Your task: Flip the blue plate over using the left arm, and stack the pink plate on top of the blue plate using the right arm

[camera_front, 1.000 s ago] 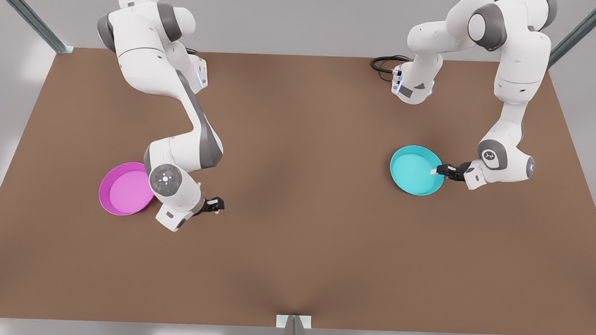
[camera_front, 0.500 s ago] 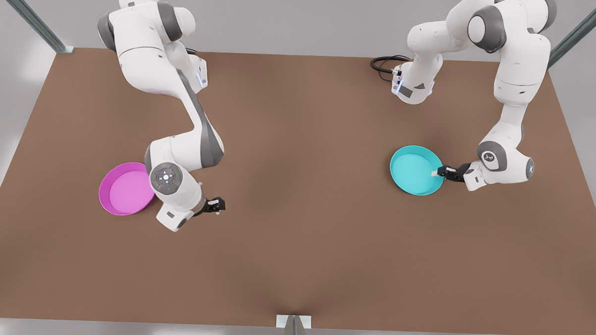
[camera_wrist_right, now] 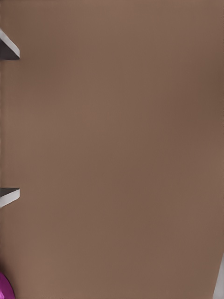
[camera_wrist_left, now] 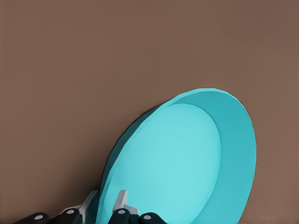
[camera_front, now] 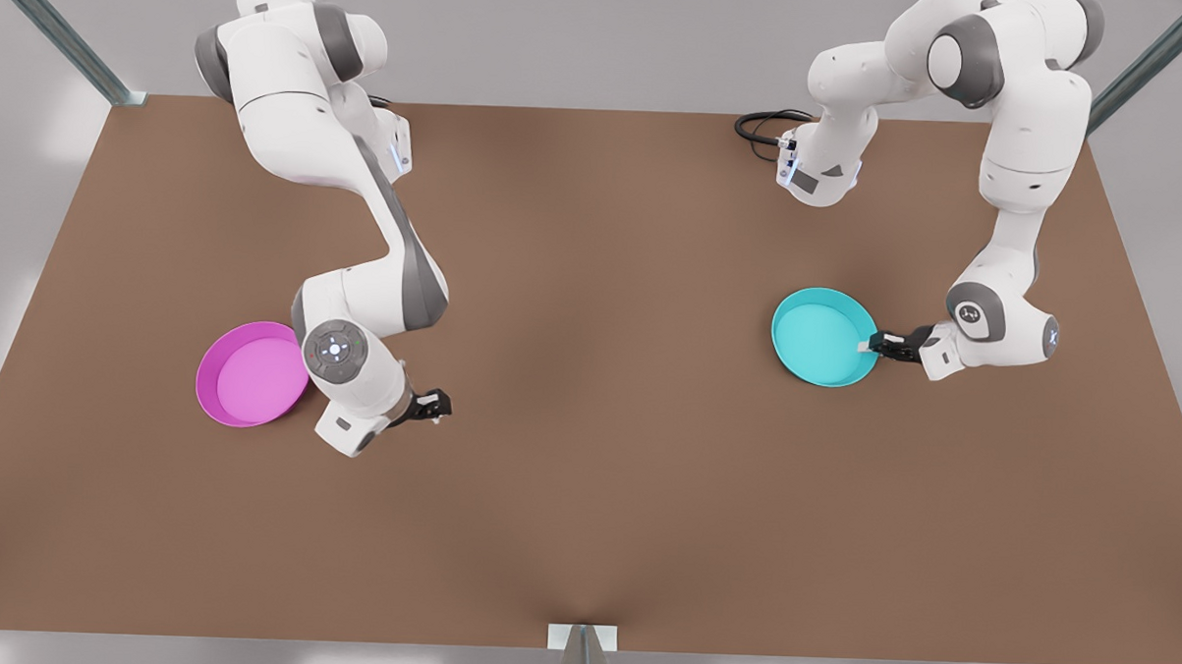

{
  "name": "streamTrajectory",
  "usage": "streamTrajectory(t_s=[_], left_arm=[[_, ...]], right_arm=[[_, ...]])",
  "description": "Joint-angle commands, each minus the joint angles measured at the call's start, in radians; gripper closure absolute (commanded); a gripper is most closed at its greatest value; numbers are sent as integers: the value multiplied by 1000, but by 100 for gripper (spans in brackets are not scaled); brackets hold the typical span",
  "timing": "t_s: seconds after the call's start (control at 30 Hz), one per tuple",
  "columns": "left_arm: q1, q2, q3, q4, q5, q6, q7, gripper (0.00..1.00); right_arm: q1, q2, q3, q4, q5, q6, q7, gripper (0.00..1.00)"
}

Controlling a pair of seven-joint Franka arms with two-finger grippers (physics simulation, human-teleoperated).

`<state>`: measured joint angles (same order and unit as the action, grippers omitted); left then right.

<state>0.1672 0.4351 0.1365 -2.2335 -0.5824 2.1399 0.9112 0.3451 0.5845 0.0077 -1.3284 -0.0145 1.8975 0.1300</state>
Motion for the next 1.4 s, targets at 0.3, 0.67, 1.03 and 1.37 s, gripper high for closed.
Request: streamTrajectory(t_s=[0.3, 0.67, 1.03, 1.37], left_arm=[[0, 7, -2, 8, 1, 0, 0, 66], [0, 7, -2, 8, 1, 0, 0, 71], [0, 7, 0, 9, 1, -6, 0, 75], [-2, 1, 0, 11, 3, -14, 0, 78]], right_arm=[[0, -2, 0, -2, -1, 0, 6, 0], [8, -3, 0, -2, 2, 0, 8, 0], [8, -3, 0, -5, 7, -3, 13, 0], [5, -3, 0, -5, 7, -2, 11, 0]])
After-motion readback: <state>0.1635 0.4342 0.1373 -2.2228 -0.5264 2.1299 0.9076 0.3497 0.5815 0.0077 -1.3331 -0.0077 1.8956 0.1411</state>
